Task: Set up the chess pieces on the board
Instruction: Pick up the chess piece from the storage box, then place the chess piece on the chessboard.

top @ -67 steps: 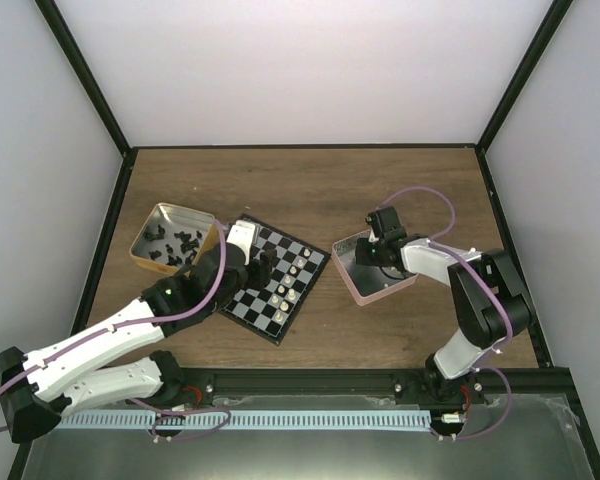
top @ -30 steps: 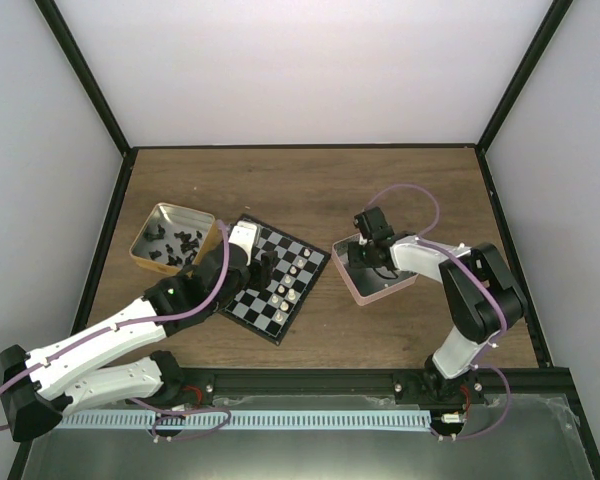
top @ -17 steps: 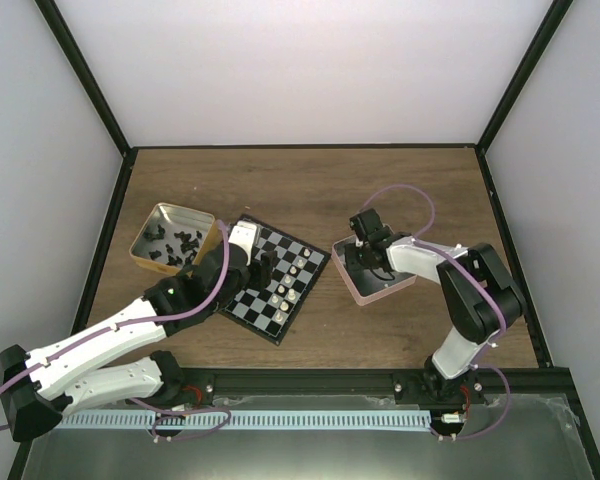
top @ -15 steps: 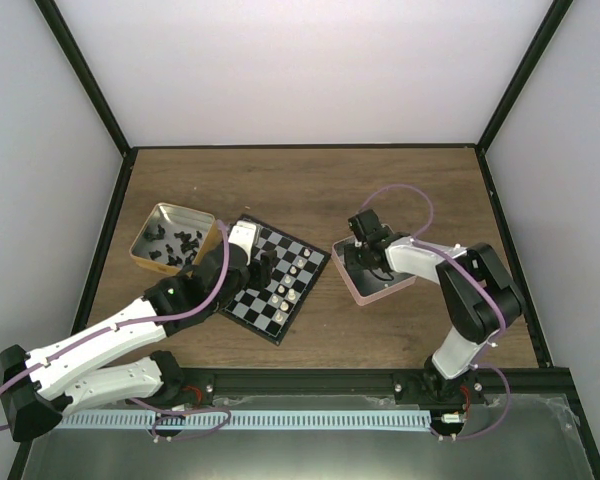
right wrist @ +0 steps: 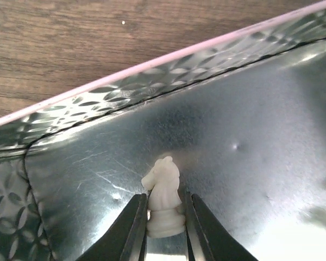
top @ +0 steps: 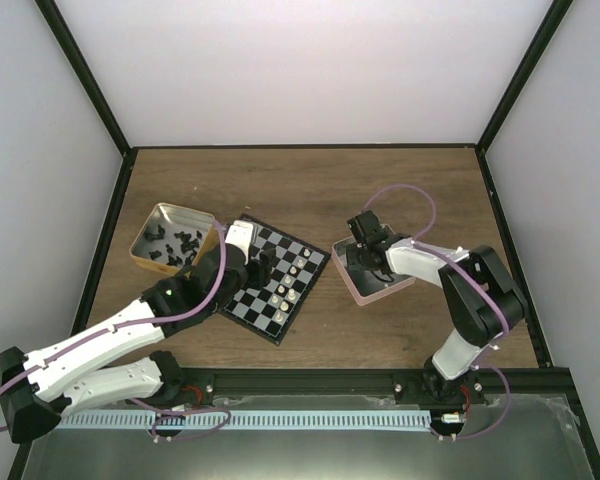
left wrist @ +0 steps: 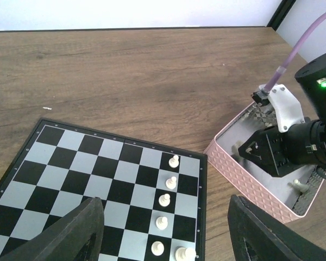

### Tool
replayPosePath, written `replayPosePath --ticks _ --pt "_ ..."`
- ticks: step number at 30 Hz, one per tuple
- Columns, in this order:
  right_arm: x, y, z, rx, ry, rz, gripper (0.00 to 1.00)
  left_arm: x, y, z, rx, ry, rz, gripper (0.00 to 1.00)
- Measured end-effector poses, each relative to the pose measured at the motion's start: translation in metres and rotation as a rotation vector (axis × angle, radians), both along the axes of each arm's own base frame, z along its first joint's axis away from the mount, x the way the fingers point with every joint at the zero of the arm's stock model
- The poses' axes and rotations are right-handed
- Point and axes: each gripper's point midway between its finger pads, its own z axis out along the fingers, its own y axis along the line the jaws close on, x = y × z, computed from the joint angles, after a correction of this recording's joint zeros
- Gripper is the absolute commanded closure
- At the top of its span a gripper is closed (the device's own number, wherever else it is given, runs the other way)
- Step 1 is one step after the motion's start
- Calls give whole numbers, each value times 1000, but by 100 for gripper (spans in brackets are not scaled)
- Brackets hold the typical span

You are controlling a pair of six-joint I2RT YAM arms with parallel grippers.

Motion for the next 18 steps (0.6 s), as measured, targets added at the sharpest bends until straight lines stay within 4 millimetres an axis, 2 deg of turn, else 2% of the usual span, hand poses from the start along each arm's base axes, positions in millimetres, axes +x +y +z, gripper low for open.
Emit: replayPosePath --ticks 4,7,11,14,18 --pt "-1 -3 20 23 -53 -17 88 -1 -1 3 -35 -5 3 30" --pt "-2 2 55 98 -147 1 88 -2 -4 4 -76 -1 -6 27" --pt "-9 18 101 246 -269 86 88 -4 -12 7 -125 9 -29 24" --pt "-23 35 124 367 -321 190 88 -7 -19 14 -169 7 -63 21" --pt "-56 66 154 569 -352 389 87 -14 -34 27 -257 15 -137 20"
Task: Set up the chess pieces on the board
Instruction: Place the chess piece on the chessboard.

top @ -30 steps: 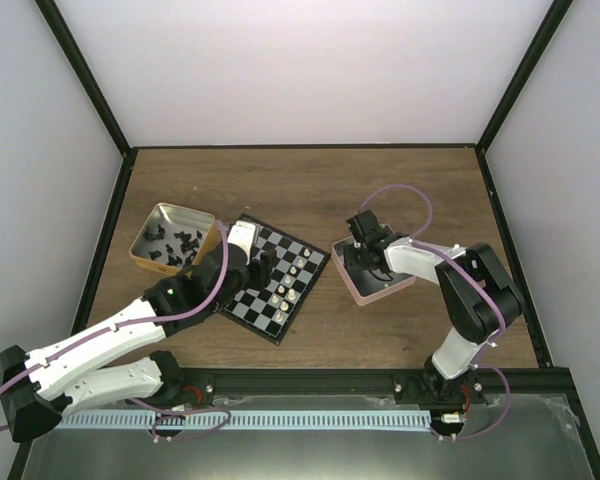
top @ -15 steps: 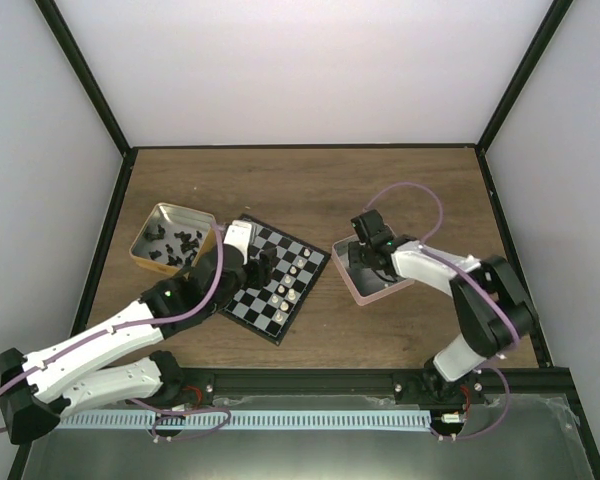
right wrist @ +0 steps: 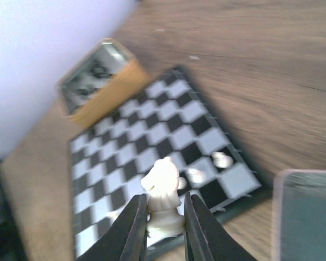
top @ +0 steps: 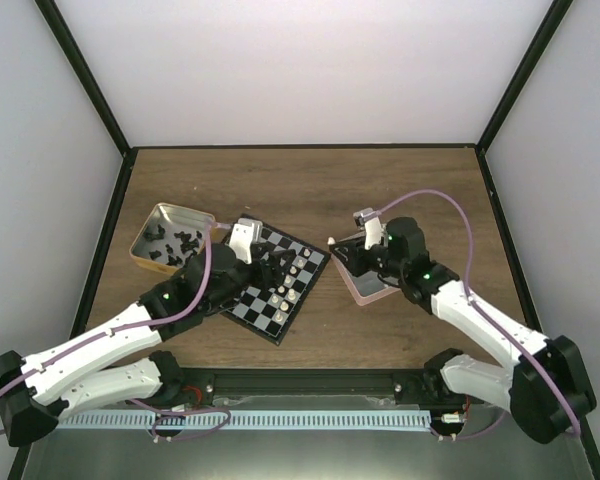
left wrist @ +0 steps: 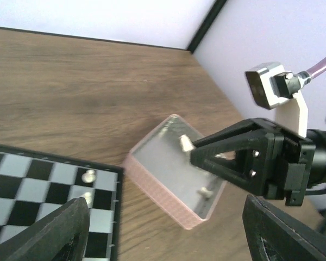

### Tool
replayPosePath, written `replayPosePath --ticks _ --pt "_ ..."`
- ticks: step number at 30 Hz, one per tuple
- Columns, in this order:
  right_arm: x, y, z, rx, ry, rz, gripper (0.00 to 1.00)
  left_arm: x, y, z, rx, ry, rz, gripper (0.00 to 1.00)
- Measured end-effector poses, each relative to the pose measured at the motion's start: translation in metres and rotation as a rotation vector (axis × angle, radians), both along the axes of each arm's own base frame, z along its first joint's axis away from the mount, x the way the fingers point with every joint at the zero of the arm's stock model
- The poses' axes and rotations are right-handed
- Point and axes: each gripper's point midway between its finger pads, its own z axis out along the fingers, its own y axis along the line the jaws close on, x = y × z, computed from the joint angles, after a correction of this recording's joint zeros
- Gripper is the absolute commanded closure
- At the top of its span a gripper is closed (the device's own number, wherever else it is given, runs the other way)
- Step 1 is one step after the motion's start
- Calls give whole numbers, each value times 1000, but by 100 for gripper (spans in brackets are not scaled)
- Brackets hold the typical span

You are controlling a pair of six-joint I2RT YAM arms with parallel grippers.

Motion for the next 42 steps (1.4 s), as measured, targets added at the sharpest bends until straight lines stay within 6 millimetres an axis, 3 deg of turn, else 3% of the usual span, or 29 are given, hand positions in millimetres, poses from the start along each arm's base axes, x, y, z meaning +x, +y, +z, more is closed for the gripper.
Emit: replayPosePath --ticks 5,8,10,14,23,27,39,41,42 --pt "-42 24 36 167 -71 252 87 -14 -21 13 -120 34 -113 21" --pt "-62 31 55 231 -114 366 87 -20 -32 17 -174 64 -167 31" --pt "-72 33 64 260 -141 419 87 -24 -40 18 -202 86 -200 38" --pt "-85 35 73 292 -166 487 87 -30 -50 20 -243 118 -255 41" --pt "-96 36 77 316 -175 542 87 -30 -71 15 -286 213 -305 52" --pt "-96 36 78 319 -176 546 87 -29 -79 7 -290 264 -314 62" --pt "-97 36 78 319 -174 546 86 -29 -82 9 -319 289 -333 86" --pt "-97 36 78 319 -173 546 80 -29 -82 9 -320 286 -335 93" --pt "-96 36 77 318 -173 545 72 -29 -82 10 -320 285 -336 95"
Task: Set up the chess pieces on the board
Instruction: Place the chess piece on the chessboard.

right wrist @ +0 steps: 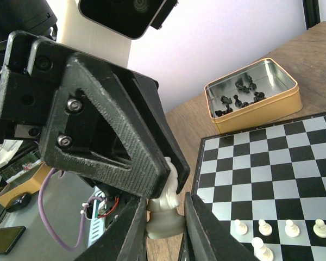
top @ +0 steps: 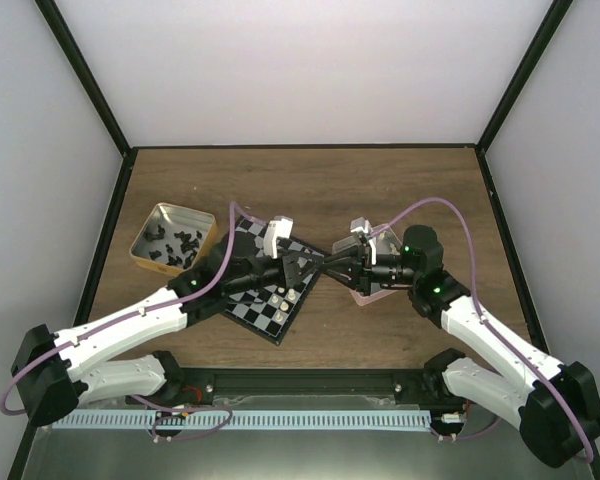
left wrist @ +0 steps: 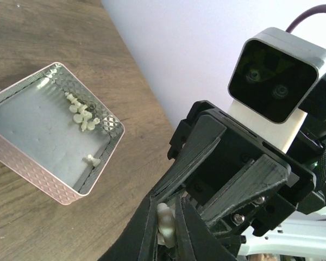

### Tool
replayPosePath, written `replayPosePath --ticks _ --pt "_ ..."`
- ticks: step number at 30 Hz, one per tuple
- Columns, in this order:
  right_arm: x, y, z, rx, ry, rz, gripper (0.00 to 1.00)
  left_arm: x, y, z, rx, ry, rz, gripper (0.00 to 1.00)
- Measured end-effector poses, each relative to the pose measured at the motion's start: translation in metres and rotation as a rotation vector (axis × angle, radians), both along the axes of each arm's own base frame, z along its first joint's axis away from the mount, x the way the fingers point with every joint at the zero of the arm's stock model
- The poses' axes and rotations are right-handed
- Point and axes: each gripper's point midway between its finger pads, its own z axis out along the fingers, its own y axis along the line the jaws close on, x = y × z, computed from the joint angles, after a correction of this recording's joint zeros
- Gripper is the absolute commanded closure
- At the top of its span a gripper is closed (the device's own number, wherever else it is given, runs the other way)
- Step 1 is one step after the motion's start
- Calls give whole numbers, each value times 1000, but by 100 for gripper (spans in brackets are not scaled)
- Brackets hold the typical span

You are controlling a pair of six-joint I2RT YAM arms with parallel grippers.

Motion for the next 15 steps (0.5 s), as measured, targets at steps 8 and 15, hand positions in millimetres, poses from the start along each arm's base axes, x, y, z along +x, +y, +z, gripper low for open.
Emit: replayPosePath --ticks 8,15 --pt "2 -1 -5 -18 14 -23 34 9 10 -5 79 -46 41 96" --pt "12 -7 -3 -29 3 -114 32 28 63 -17 292 -126 250 96"
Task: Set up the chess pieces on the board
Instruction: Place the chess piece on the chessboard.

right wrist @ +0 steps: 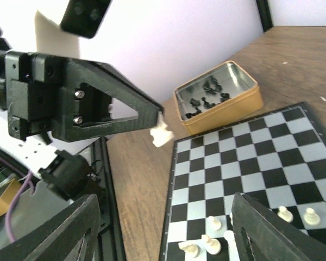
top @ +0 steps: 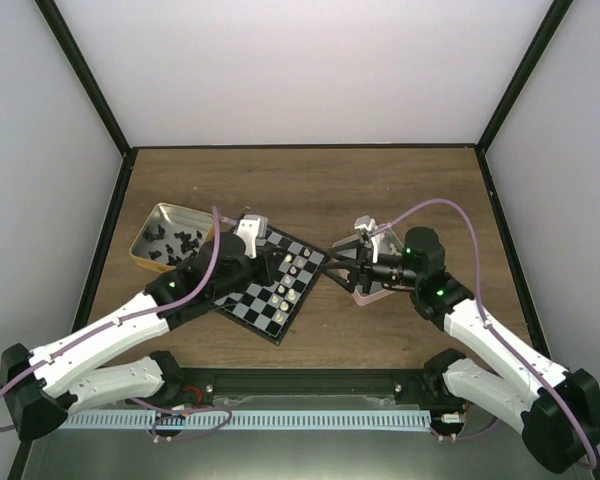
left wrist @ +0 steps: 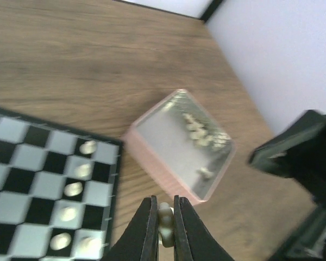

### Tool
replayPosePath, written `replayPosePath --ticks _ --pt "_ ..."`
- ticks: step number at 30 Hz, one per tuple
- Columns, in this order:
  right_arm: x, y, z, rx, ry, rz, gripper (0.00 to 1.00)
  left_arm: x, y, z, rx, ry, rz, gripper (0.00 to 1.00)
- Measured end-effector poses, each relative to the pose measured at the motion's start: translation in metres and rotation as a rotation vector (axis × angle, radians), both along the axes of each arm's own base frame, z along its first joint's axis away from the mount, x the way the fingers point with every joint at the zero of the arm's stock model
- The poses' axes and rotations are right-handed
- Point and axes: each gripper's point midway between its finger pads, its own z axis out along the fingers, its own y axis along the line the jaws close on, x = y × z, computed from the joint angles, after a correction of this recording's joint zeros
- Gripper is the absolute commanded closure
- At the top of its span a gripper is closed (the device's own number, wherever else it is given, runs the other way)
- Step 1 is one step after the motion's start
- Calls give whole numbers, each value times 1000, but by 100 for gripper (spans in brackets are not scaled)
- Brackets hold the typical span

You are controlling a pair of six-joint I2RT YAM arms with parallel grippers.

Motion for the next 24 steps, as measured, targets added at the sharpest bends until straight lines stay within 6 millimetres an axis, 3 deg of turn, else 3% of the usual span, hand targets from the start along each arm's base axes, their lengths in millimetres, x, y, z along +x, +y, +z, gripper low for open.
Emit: replayPosePath --ticks 5,9,17,24 --pt "18 -2 -16 -48 42 -85 32 5 41 -25 162 4 140 96" --pt "35 -7 -32 -102 83 -176 31 -3 67 -50 259 28 189 96" --pt "62 -25 -46 -168 94 -360 30 -22 77 -111 362 144 141 96" --pt "72 -36 -53 -201 99 -448 29 -40 74 -142 367 219 111 96"
